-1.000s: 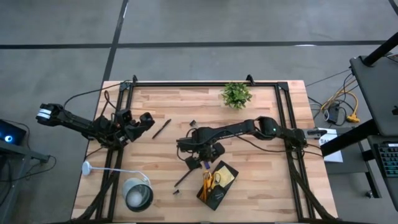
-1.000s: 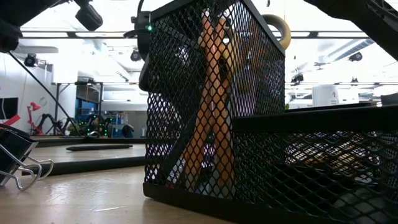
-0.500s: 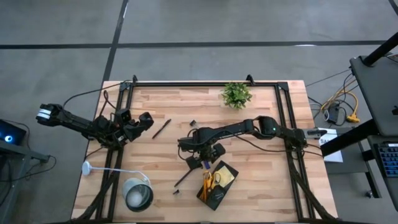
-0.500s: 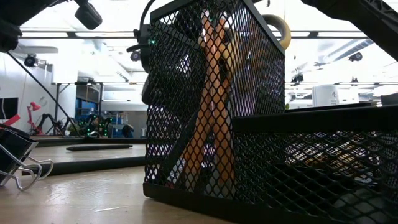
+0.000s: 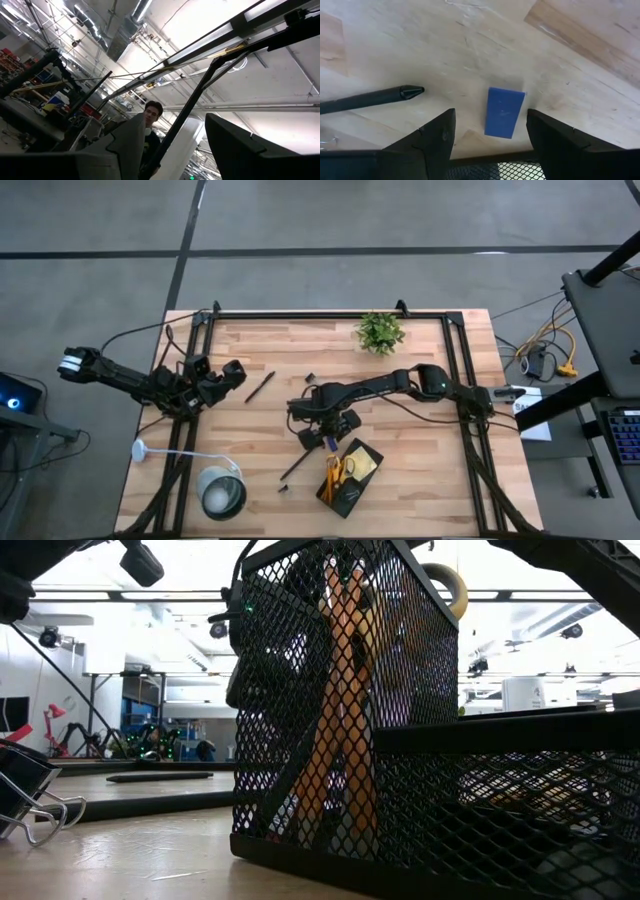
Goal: Pick and place office supplies into organizer
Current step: Put the eraser into the desk organizer
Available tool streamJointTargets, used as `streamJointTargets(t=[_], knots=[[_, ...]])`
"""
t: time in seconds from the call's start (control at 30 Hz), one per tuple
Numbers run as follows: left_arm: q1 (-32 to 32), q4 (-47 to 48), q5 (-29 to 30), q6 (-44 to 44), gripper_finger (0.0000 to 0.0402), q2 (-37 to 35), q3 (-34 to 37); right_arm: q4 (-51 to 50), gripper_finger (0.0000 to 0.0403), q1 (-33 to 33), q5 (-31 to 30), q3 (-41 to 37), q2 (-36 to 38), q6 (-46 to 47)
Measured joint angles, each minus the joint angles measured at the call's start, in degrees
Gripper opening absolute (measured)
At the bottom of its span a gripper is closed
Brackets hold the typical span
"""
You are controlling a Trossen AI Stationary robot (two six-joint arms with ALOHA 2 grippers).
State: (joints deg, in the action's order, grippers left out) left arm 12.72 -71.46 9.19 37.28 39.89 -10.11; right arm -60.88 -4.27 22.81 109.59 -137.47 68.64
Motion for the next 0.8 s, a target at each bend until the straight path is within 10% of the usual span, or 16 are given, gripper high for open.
streamJointTargets(t=[0.8], knots=[[0.0,0.0,-0.4,0.0,0.0191,-0.6,0.0,-2.5,0.0230,-3.1,-18.9,1.6,-0.2,-5.5]])
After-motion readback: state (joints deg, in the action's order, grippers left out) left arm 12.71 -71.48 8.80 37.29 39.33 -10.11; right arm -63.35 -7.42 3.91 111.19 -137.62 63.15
